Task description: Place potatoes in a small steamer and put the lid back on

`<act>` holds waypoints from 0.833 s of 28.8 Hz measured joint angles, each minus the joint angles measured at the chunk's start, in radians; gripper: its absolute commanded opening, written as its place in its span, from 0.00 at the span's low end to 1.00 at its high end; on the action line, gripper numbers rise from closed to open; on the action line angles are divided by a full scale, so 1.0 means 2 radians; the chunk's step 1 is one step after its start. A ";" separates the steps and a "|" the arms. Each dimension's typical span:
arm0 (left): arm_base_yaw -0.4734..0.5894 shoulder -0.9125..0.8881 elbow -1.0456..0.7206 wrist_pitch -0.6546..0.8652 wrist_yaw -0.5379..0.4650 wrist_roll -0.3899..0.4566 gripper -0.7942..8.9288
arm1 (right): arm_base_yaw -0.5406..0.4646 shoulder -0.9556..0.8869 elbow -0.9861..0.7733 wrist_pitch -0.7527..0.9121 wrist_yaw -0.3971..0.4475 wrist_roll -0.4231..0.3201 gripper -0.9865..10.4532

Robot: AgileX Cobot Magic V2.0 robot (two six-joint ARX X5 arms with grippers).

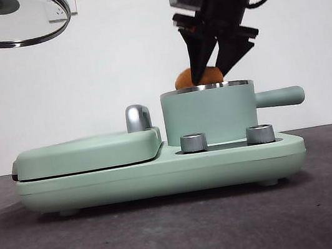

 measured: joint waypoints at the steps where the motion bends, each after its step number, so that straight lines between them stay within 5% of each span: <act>1: 0.000 0.000 0.000 0.000 0.000 0.000 0.10 | -0.002 0.004 0.000 0.000 0.000 0.000 0.25; 24: 0.000 0.000 0.000 0.000 0.000 0.000 0.10 | -0.015 0.032 0.001 0.008 0.000 -0.001 0.29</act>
